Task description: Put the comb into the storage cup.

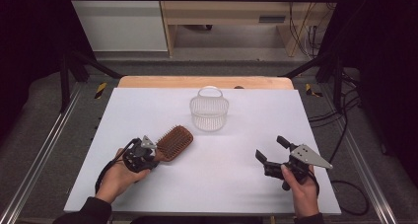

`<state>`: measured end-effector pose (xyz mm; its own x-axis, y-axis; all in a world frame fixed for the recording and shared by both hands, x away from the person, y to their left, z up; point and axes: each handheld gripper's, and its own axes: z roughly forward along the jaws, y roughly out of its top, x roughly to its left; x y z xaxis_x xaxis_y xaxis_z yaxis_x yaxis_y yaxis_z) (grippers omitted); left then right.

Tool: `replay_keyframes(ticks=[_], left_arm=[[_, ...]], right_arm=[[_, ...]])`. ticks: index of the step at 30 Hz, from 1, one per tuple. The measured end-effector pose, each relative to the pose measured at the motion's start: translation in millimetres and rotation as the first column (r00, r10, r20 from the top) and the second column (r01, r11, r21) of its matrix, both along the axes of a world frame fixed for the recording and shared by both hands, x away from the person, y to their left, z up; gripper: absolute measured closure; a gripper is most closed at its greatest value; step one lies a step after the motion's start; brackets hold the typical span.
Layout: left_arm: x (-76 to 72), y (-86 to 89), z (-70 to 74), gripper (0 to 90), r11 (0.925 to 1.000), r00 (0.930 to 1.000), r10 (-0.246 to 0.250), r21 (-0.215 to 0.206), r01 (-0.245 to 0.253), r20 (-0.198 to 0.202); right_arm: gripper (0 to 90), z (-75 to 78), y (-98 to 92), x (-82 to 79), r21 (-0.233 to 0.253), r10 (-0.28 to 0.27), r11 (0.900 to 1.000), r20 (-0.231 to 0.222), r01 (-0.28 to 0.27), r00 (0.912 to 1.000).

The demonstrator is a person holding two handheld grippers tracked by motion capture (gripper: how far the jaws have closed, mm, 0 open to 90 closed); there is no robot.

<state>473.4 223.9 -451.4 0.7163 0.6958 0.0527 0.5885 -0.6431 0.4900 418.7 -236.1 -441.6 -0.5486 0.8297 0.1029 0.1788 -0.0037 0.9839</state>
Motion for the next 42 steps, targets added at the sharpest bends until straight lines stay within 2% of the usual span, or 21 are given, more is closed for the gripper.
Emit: replay_keyframes(ticks=[3,7,8,9,10,13,14,17,19,20,21,22,23,25,30,37,38,39,40,41,42], left_arm=[[-2.6,4.1,2.1,72.7,0.9999,0.9985,-0.006,-0.015,0.007,0.054],[-6.7,8.4,7.3,72.7,0.9981,0.9969,0.0,-0.061,0.004,0.078],[-9.4,8.4,9.6,72.7,0.9969,0.9943,0.007,-0.078,0.001,0.106],[-9.4,8.4,9.6,72.7,0.9969,0.9943,0.007,-0.078,0.001,0.106],[-11.6,7.9,11.9,72.7,0.9944,0.9928,0.008,-0.106,0.005,0.12],[-14.1,5.6,13.8,72.8,0.9925,0.9889,-0.001,-0.121,0.019,0.148],[-16.1,2.5,15.2,72.7,0.9891,0.9859,0.005,-0.146,0.02,0.167],[-18.0,-1.4,16.2,72.7,0.9854,0.9831,0.0,-0.167,0.031,0.183],[-21.1,-7.2,16.8,72.7,0.9838,0.978,-0.005,-0.174,0.042,0.209],[-23.9,-12.9,17.0,72.8,0.9813,0.9716,-0.009,-0.185,0.054,0.236],[-23.9,-12.9,17.0,72.8,0.9813,0.9716,-0.009,-0.185,0.054,0.236],[-24.9,-15.5,17.0,72.7,0.9793,0.9693,-0.01,-0.194,0.059,0.246],[-26.2,-18.2,16.7,72.7,0.9798,0.9642,-0.01,-0.19,0.063,0.265],[-27.3,-21.5,15.4,72.8,0.9781,0.962,-0.007,-0.198,0.064,0.273],[-30.2,-24.6,12.4,72.8,0.9729,0.9529,0.0,-0.22,0.07,0.303],[-32.5,-30.1,13.0,72.8,0.968,0.9519,-0.007,-0.237,0.083,0.306],[-33.8,-32.3,12.8,72.8,0.9706,0.9476,-0.009,-0.225,0.085,0.319],[-33.8,-33.1,12.7,72.8,0.9686,0.9497,-0.012,-0.232,0.089,0.313],[-34.5,-35.4,12.4,72.8,0.969,0.9474,-0.013,-0.23,0.091,0.32],[-34.7,-36.4,12.4,72.8,0.9685,0.9474,-0.015,-0.231,0.093,0.32],[-35.0,-38.0,12.7,72.8,0.968,0.9476,-0.02,-0.231,0.098,0.319]], right_arm=[[5.7,0.3,2.0,-0.3,0.003,0.004,1.0,0.0,-0.004,1.0],[5.7,0.2,8.6,-0.8,0.011,0.019,1.0,-0.014,-0.018,0.9997],[5.7,-0.2,15.1,-0.5,0.017,0.028,0.999,-0.027,-0.028,0.9992],[5.7,-0.2,15.1,-0.5,0.017,0.028,0.999,-0.027,-0.028,0.9992],[5.6,-0.7,22.5,0.0,0.027,0.047,0.999,-0.037,-0.046,0.9982],[5.5,-1.2,31.8,0.2,0.031,0.065,0.998,-0.048,-0.063,0.9967],[5.4,-2.1,39.0,1.1,0.039,0.079,0.996,-0.063,-0.076,0.9949],[5.4,-3.2,48.3,3.1,0.053,0.097,0.994,-0.084,-0.093,0.9917],[5.3,-3.9,60.0,6.4,0.073,0.119,0.991,-0.108,-0.112,0.987],[4.8,-2.9,69.4,8.7,0.096,0.142,0.987,-0.122,-0.131,0.9822],[4.8,-2.9,69.4,8.7,0.096,0.142,0.987,-0.122,-0.131,0.9822],[4.6,-1.3,80.4,11.3,0.096,0.163,0.984,-0.134,-0.151,0.9774],[4.6,-1.3,80.4,11.3,0.096,0.163,0.984,-0.134,-0.151,0.9774],[5.0,-1.6,92.0,15.4,0.123,0.181,0.979,-0.148,-0.164,0.9723],[7.1,-4.3,117.4,26.3,0.138,0.214,0.972,-0.177,-0.191,0.9608],[7.9,-3.6,137.3,35.8,0.192,0.25,0.958,-0.201,-0.212,0.9472],[8.2,-4.0,144.4,39.1,0.218,0.265,0.951,-0.213,-0.219,0.9405],[8.2,-4.0,144.4,39.1,0.218,0.265,0.951,-0.213,-0.219,0.9405],[9.1,-4.3,151.0,41.5,0.234,0.284,0.944,-0.221,-0.232,0.933],[9.1,-4.3,151.0,41.5,0.234,0.284,0.944,-0.221,-0.232,0.933],[10.1,-3.9,157.7,43.2,0.244,0.301,0.938,-0.224,-0.245,0.9272]])
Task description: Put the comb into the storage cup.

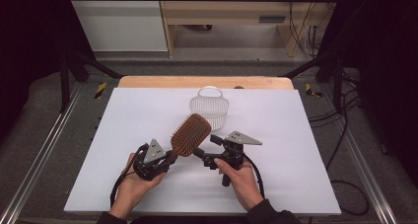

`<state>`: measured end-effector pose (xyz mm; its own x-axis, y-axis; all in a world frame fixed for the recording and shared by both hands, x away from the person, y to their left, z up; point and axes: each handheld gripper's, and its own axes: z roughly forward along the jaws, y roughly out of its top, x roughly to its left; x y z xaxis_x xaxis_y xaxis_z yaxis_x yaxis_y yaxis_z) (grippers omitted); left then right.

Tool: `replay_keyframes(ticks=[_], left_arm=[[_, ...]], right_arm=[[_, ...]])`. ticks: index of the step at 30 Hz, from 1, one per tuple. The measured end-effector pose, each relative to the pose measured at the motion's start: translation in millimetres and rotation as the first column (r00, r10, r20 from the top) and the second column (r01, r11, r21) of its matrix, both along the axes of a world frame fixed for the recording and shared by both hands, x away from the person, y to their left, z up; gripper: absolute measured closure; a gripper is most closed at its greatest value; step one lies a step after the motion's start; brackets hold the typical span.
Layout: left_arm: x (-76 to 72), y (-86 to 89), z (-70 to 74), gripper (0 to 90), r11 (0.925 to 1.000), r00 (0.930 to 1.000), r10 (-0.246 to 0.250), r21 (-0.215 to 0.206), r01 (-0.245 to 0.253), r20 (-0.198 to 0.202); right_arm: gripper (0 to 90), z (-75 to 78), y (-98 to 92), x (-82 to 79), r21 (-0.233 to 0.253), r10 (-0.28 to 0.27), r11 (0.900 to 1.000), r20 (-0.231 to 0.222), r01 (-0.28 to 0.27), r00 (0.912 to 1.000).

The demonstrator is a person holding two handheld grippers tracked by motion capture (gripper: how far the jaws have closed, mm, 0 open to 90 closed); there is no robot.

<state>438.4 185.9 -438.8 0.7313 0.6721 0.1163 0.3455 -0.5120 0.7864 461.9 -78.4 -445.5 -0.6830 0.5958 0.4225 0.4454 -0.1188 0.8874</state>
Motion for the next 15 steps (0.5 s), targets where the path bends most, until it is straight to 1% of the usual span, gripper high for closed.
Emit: replay_keyframes(ticks=[1,2,4,5,9,15], left_arm=[[-0.5,-0.9,0.1,72.8,1.0,1.0,0.0,0.004,0.0,0.007],[-0.6,-1.8,0.0,72.8,1.0,1.0,-0.003,-0.002,0.003,0.004],[-1.1,-3.1,0.0,72.8,1.0,1.0,-0.006,-0.002,0.006,0.007],[-0.8,-3.2,0.0,72.8,0.9999,0.9999,-0.011,-0.005,0.011,-0.002],[-1.1,-4.6,-1.2,72.8,0.9999,0.9999,-0.012,0.005,0.012,0.002],[-1.7,-5.5,0.0,72.8,0.9998,0.9998,-0.019,-0.006,0.019,0.0]], right_arm=[[10.1,0.0,0.0,0.0,0.0,0.0,1.0,0.0,0.0,1.0],[11.6,0.2,4.3,1.2,0.015,0.007,1.0,-0.002,-0.007,1.0],[13.4,0.1,7.6,2.1,0.021,0.015,1.0,-0.005,-0.015,0.9999],[13.4,0.1,7.6,2.1,0.021,0.015,1.0,-0.005,-0.015,0.9999],[15.8,0.9,9.6,1.8,0.026,0.024,0.999,-0.005,-0.024,0.9997],[17.7,1.6,10.1,1.2,0.028,0.03,0.999,-0.004,-0.029,0.9996]])
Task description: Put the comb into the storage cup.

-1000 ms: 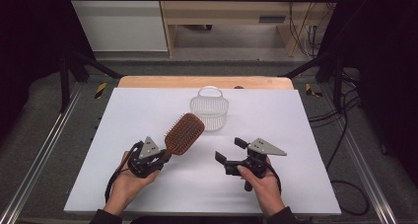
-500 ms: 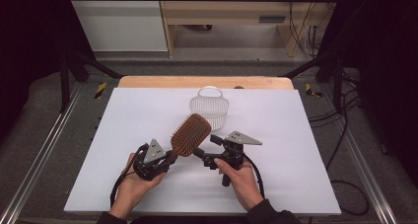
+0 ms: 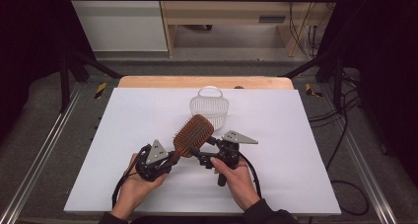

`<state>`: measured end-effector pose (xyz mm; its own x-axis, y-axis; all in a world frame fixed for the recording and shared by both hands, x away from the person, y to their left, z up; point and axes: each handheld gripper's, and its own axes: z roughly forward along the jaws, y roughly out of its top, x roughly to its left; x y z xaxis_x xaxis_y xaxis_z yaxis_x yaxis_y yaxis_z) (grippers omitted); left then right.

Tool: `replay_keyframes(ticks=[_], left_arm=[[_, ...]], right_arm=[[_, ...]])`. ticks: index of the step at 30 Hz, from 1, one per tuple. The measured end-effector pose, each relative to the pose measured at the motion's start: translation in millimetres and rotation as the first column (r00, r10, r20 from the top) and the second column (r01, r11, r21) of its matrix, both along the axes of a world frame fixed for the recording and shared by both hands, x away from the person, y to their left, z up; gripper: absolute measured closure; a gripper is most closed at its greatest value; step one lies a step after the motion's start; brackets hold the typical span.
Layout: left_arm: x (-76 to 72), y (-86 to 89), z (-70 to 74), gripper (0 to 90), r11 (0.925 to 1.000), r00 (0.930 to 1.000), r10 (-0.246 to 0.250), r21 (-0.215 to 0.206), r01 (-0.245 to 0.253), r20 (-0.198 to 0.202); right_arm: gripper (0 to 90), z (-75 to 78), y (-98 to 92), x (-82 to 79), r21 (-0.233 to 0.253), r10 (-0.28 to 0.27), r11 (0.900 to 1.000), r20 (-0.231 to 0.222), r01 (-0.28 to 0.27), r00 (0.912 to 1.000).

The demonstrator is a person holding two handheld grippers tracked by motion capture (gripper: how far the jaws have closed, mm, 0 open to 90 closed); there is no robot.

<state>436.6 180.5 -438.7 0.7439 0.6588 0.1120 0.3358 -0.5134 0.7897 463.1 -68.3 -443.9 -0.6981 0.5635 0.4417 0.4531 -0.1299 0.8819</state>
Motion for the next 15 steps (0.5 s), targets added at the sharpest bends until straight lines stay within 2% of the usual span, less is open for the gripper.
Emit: replay_keyframes(ticks=[15], left_arm=[[-4.0,-4.1,5.7,72.8,0.9997,0.9997,-0.017,-0.016,0.017,0.018]], right_arm=[[19.1,6.6,2.9,1.7,0.026,-0.009,1.0,-0.001,0.009,1.0]])
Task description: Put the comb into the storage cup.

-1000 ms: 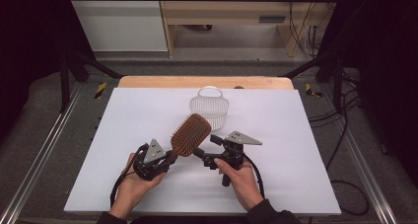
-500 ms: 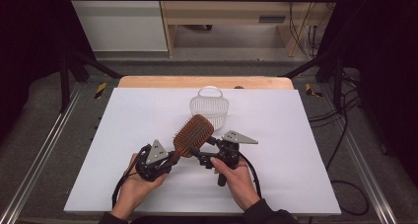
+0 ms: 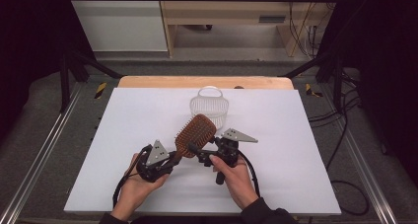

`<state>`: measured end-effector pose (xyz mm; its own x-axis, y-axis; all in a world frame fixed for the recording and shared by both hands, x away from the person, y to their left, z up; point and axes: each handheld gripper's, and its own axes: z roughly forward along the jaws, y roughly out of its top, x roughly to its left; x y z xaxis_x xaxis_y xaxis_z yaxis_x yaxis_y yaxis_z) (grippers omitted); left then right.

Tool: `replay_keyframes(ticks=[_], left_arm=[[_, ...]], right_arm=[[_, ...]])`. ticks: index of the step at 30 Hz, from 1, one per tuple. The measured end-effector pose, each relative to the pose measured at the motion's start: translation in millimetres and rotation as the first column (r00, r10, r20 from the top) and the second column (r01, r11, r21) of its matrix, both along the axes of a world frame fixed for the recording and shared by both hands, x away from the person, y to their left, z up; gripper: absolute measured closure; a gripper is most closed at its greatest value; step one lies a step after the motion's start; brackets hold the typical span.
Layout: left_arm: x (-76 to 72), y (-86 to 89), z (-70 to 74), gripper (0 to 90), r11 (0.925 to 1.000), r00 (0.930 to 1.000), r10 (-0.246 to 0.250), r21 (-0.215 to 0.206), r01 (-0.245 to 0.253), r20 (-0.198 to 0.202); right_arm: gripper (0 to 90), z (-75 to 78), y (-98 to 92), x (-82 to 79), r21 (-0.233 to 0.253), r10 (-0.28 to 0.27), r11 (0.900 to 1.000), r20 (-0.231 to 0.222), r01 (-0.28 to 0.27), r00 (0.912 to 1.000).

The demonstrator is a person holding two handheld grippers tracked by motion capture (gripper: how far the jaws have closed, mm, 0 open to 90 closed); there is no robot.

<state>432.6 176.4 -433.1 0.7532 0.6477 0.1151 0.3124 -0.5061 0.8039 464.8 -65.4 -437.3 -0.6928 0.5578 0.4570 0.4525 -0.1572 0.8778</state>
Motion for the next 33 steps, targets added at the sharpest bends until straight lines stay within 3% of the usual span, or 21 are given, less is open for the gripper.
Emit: replay_keyframes(ticks=[8,14,33], left_arm=[[-0.7,3.1,3.6,72.7,0.9999,0.9998,0.013,-0.002,-0.013,0.016],[-1.2,3.4,4.9,72.8,0.9999,0.9996,0.014,-0.002,-0.014,0.024],[-4.4,-2.1,7.3,72.7,1.0,0.9987,-0.004,-0.007,0.005,0.05]], right_arm=[[27.5,3.6,5.7,3.8,0.037,-0.027,0.999,-0.018,0.028,0.9995],[31.0,5.8,6.1,4.3,0.034,-0.037,0.999,-0.019,0.037,0.9991],[28.7,11.4,9.4,6.8,0.045,-0.048,0.998,-0.021,0.048,0.9986]])
